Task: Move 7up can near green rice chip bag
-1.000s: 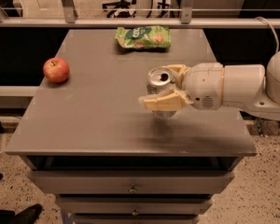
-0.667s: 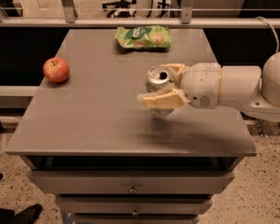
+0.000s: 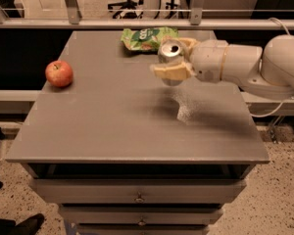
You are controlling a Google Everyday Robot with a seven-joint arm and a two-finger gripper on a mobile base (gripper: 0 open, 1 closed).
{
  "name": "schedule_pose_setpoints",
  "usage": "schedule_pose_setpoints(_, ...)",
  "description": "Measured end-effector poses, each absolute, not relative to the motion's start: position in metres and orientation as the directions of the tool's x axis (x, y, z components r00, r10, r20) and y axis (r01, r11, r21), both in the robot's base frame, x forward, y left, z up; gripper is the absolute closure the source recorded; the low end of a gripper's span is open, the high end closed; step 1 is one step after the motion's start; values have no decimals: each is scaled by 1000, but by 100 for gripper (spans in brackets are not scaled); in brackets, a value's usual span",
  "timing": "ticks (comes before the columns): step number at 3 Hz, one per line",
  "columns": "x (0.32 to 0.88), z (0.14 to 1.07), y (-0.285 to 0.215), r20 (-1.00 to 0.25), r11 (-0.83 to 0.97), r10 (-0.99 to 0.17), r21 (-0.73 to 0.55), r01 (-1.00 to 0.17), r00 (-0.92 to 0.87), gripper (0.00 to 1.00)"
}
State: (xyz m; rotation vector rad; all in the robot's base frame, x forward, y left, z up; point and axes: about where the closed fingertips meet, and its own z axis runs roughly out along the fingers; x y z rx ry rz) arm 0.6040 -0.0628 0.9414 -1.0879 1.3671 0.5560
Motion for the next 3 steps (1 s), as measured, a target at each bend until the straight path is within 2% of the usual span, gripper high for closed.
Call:
schedule_pose_setpoints(1, 655, 962, -83, -938, 489, -260, -335, -805, 232, 100)
schedule_pose_setpoints(3, 727, 965, -132, -965, 605, -164, -263, -752, 206, 100)
